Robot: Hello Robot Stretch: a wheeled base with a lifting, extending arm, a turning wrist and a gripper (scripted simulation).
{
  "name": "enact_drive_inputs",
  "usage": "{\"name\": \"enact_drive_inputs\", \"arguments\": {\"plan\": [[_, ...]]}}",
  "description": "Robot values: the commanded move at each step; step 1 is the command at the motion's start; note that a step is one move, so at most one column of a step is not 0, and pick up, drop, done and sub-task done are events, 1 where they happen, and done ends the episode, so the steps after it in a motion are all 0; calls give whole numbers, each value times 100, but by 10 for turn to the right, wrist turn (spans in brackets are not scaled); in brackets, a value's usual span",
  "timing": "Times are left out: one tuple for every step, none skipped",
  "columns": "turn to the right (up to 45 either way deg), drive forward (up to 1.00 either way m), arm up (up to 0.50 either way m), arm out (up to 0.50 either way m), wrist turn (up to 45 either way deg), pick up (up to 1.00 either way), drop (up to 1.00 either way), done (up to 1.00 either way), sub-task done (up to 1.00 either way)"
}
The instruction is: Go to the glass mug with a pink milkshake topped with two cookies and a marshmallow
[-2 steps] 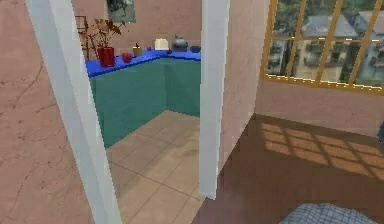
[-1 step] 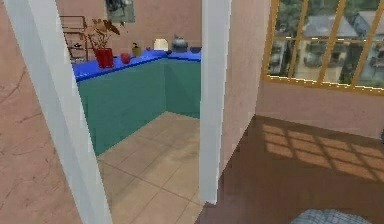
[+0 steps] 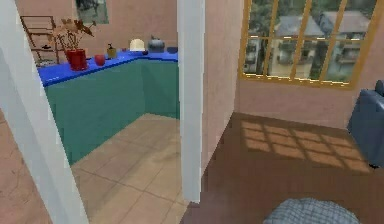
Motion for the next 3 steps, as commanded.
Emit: {"name": "enact_drive_inputs", "arguments": {"plan": [[0,40,0,0,0,0,0,0,0],[-210,0,0,0,0,0,0,0,0],[0,15,0,0,0,0,0,0,0]]}}
